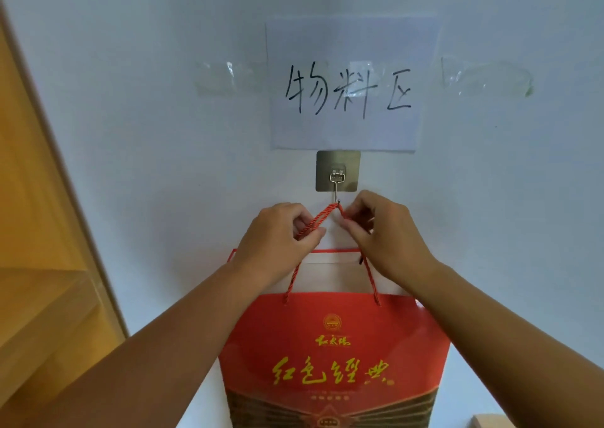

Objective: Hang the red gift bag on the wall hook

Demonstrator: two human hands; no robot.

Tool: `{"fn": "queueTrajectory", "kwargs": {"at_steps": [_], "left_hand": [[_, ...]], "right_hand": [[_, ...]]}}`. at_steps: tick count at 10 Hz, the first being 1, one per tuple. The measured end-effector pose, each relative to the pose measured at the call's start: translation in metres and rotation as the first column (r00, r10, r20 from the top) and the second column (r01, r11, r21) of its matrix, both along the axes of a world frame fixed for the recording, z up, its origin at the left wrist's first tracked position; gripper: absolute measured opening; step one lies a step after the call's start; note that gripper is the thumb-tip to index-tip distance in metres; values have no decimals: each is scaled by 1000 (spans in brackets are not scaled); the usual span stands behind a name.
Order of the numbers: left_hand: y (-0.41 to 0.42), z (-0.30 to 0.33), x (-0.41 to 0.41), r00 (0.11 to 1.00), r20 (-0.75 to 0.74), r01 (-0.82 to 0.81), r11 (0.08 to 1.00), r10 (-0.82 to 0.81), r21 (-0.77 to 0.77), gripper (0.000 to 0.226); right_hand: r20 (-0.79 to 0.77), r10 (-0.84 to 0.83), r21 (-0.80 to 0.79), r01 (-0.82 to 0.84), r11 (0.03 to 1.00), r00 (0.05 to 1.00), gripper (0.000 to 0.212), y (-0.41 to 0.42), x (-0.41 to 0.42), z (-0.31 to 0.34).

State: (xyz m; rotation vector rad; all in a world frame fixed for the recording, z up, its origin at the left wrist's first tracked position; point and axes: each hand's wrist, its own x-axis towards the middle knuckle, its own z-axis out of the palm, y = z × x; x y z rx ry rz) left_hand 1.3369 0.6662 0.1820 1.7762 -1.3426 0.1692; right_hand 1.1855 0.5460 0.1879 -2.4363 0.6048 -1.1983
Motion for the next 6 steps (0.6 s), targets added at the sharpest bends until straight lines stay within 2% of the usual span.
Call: {"fn": "queueTrajectory", "kwargs": {"at_steps": [1, 3, 6], "left_hand": [[4, -3, -1, 1000, 18, 11, 1000, -11, 21, 18], [15, -11, 1, 996, 86, -2, 1000, 0, 17, 36], [62, -13, -25, 981, 147, -130, 991, 128, 11, 25]], "right_hand": [[-8, -19, -4, 19, 1000, 1000, 10, 7, -2, 0], [8, -59, 22, 58, 998, 998, 13, 20, -9, -8], [-61, -105, -12, 105, 994, 993, 14, 46, -49, -18]]}}
